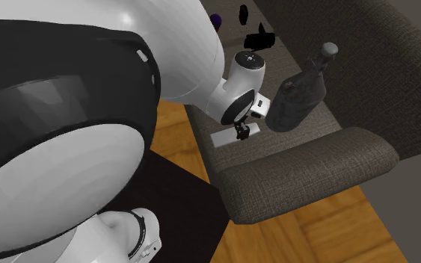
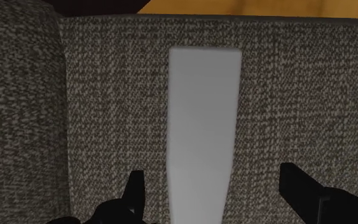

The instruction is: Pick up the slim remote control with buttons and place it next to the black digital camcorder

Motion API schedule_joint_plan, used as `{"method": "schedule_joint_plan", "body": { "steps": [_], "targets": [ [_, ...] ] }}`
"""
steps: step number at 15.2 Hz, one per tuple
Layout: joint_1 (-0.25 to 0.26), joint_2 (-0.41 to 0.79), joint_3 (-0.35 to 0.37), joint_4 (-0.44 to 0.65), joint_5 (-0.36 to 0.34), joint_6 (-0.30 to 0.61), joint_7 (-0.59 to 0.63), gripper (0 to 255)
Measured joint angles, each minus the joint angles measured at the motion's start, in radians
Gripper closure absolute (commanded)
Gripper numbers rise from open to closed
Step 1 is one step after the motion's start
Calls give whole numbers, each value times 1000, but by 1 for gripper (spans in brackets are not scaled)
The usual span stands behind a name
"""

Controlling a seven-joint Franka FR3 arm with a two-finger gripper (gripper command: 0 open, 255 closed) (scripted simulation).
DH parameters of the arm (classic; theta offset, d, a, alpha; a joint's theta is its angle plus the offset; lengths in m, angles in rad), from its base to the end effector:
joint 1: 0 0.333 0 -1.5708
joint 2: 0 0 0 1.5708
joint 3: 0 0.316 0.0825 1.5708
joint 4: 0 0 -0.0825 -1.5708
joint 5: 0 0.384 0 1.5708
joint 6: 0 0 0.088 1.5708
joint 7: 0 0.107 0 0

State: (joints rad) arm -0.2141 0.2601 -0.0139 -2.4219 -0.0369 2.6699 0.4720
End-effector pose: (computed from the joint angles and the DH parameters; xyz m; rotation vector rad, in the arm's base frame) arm 0.4794 -0.1104 0.2015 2.9484 -1.0208 -0.0150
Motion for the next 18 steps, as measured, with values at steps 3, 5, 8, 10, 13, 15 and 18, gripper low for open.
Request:
{"method": "schedule_joint_plan", "body": {
  "steps": [3, 5, 8, 10, 13, 15, 18],
  "targets": [
    [-12, 102, -4, 55, 25, 56, 18, 0],
    [-15, 137, -4, 68, 30, 79, 20, 0],
    [-16, 182, -3, 78, 32, 114, 22, 0],
    [-17, 213, -2, 88, 33, 136, 20, 0],
    [-17, 232, -2, 92, 33, 151, 21, 0],
    [-17, 233, -2, 92, 33, 152, 21, 0],
    [-17, 233, -2, 92, 33, 153, 21, 255]
  ]
}}
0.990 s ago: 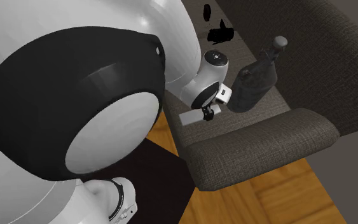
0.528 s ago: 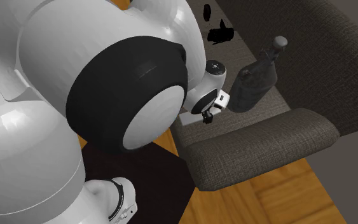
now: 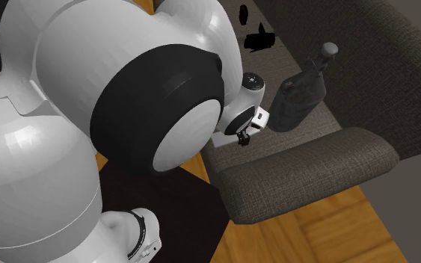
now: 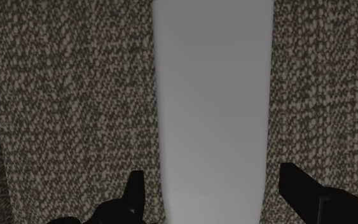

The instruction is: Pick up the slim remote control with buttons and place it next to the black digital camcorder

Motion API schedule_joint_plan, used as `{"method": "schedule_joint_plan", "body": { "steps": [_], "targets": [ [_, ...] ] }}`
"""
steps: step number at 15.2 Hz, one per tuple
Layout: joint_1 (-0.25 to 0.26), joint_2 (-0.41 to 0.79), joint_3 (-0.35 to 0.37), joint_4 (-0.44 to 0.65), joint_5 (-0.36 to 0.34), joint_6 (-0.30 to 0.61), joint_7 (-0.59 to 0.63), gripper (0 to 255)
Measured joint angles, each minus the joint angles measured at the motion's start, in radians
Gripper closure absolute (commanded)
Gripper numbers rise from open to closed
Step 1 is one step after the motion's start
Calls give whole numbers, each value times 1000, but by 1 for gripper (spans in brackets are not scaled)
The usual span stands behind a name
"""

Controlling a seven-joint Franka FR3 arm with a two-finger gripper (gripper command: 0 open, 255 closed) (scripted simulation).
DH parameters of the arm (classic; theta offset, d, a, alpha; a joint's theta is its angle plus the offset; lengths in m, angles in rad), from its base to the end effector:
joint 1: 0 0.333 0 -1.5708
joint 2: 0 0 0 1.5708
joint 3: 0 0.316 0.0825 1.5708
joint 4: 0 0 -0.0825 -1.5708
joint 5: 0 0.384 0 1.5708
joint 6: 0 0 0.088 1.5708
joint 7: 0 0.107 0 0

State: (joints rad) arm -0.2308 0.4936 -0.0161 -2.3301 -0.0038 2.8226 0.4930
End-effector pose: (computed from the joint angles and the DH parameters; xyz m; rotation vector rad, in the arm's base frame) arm 0.4931 -0.1247 0.1262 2.9239 -1.1246 0.0001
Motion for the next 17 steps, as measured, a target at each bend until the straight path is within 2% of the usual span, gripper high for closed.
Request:
{"method": "schedule_joint_plan", "body": {
  "steps": [11, 17],
  "targets": [
    [1, -7, 0, -4, 0, -4, 1, 255],
    [2, -84, -1, -18, -1, -66, 2, 255]
  ]
}}
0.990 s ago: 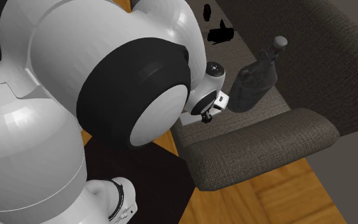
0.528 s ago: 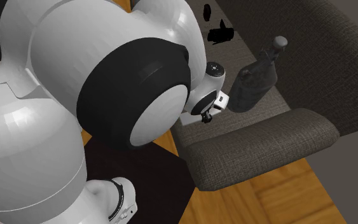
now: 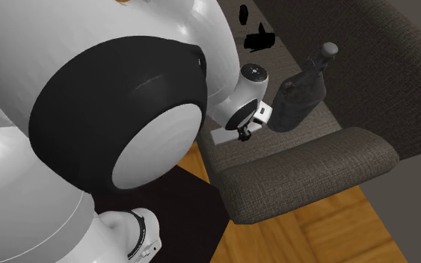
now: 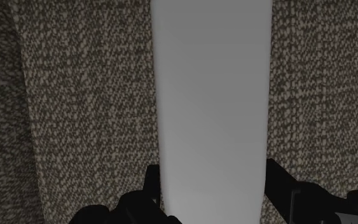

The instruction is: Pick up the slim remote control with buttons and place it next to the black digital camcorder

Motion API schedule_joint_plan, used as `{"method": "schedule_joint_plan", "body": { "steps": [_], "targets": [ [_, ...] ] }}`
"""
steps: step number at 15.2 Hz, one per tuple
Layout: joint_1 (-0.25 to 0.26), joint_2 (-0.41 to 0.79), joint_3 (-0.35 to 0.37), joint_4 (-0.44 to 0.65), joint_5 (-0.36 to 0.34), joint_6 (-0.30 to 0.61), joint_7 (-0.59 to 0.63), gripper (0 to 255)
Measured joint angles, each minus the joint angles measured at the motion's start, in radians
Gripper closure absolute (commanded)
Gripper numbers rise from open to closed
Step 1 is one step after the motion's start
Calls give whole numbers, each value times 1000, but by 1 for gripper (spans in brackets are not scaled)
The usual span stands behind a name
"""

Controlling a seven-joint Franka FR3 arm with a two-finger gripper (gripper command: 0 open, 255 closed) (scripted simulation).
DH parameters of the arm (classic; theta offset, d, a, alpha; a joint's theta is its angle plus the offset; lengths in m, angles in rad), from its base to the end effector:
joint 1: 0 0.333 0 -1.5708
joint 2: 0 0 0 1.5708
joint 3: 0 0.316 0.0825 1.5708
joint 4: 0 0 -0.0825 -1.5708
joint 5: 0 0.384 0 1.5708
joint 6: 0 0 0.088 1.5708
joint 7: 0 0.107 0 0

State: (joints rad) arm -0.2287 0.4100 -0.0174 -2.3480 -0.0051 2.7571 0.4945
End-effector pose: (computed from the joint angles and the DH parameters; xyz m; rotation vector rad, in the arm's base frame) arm 0.4943 -0.1244 0.1577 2.9239 -1.1247 0.0004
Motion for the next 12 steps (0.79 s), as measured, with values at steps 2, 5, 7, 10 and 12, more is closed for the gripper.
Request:
{"method": "schedule_joint_plan", "body": {
  "steps": [2, 5, 7, 10, 12],
  "targets": [
    [0, -25, 0, -6, 0, -19, -1, 255],
    [-1, -74, -1, -18, -1, -55, -2, 255],
    [2, -98, -1, -18, -2, -79, 2, 255],
    [1, -139, -2, -23, -2, -116, 0, 255],
    [2, -162, -2, -22, -3, -140, 2, 255]
  ]
}}
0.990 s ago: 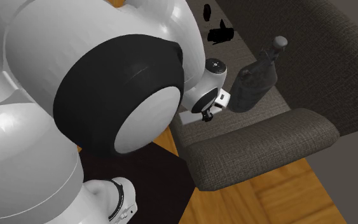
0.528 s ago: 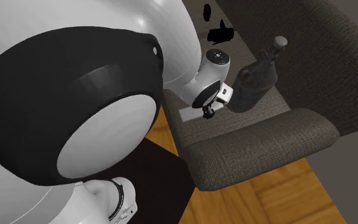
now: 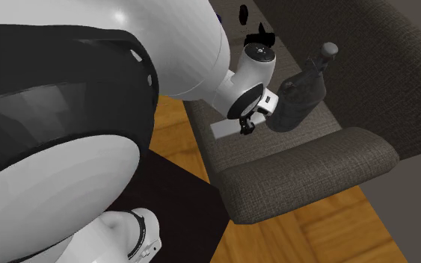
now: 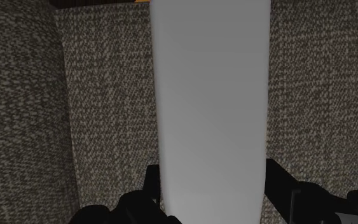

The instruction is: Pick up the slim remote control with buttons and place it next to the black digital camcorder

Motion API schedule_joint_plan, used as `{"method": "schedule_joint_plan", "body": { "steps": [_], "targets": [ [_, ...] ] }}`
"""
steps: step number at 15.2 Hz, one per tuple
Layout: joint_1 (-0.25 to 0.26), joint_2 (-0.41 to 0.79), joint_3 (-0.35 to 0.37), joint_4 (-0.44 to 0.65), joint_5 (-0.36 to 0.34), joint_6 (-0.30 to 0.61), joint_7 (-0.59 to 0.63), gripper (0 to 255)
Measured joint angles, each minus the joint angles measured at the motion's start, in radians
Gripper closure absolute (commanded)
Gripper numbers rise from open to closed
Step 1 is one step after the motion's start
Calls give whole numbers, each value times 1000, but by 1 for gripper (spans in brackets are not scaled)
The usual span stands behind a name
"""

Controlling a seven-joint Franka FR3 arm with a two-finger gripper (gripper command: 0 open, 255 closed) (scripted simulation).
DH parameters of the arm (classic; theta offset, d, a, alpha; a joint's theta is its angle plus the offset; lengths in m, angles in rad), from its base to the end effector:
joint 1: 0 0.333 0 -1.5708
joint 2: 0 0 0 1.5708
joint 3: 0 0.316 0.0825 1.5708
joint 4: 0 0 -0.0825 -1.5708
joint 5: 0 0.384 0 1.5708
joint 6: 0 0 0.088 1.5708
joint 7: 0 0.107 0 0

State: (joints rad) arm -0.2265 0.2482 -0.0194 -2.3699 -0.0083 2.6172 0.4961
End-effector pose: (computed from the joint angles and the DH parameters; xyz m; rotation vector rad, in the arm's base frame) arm 0.4936 -0.1239 0.2207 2.9239 -1.1244 0.0004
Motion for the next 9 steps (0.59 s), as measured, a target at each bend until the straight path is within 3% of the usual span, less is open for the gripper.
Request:
{"method": "schedule_joint_plan", "body": {
  "steps": [9],
  "targets": [
    [1, -111, 0, 4, -2, -115, 2, 255]
  ]
}}
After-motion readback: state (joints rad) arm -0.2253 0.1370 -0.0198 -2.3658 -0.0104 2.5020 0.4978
